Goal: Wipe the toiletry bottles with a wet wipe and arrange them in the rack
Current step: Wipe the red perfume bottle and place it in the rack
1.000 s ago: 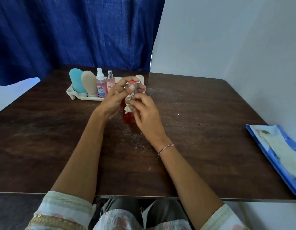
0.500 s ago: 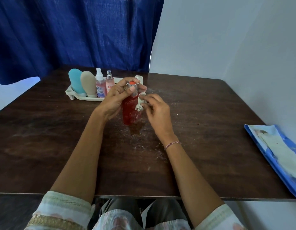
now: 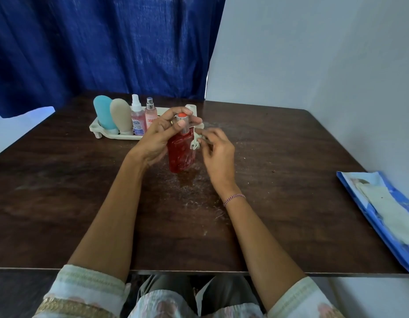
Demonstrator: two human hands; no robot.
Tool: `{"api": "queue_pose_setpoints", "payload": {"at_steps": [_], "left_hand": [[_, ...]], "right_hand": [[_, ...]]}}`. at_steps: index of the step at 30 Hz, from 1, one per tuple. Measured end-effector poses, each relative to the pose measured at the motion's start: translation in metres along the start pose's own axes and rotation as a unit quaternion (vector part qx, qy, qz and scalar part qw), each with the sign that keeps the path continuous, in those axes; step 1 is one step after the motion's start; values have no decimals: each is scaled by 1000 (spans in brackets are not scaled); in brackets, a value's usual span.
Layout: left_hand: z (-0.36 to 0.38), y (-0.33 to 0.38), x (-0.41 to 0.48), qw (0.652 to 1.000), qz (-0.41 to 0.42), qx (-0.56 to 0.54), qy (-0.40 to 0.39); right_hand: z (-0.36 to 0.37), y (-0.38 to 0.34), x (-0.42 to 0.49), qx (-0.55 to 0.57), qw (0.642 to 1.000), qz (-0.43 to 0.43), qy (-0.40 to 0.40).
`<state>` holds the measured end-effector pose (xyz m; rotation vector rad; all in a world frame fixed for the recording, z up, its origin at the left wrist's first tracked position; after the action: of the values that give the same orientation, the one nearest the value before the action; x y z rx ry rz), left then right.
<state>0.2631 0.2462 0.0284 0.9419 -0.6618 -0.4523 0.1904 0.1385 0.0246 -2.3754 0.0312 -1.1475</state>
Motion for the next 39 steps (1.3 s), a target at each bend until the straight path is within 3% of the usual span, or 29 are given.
{"api": "queue_pose_setpoints", "payload": {"at_steps": [5,11,15,17,20,23,34,39], "left_hand": [[2,0,0,999,-6,-28,-20],[-1,-2,0,999,-15,-28,-12],[1,-4,0,1000,-9,-17,-15],[0,-5,-1,1000,-4,-18,-17],[-4,-2,0,1000,5,-14,-18],[-4,-2,1,1000,-1,-16,-17],[0,-5,3,998,-15,-51,36],[1,1,4,1000,3,-20,23]], "right_hand": [[-1,-9,-2,19,999,-33,15],[5,4,4,26,999,41,-1],[3,2,1,175,978,112,12],[3,-6,-1,210,972,104,11],[4,-11,-1,166,984,66,12],[5,-5,-2,132,988,81,17],[-13,-25,21,116,989,31,92],[1,-7,6,80,995,54,37]]}}
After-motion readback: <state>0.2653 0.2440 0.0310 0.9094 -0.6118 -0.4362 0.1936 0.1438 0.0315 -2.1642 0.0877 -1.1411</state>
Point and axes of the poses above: each hand's wrist, its own x-axis towards the middle knuckle, its own z-axis out of the palm, y = z × x, the point moved 7 cm from there along x, towards the middle knuckle, and after that the axes turned 14 degrees about -x, right-handed, at the moved point
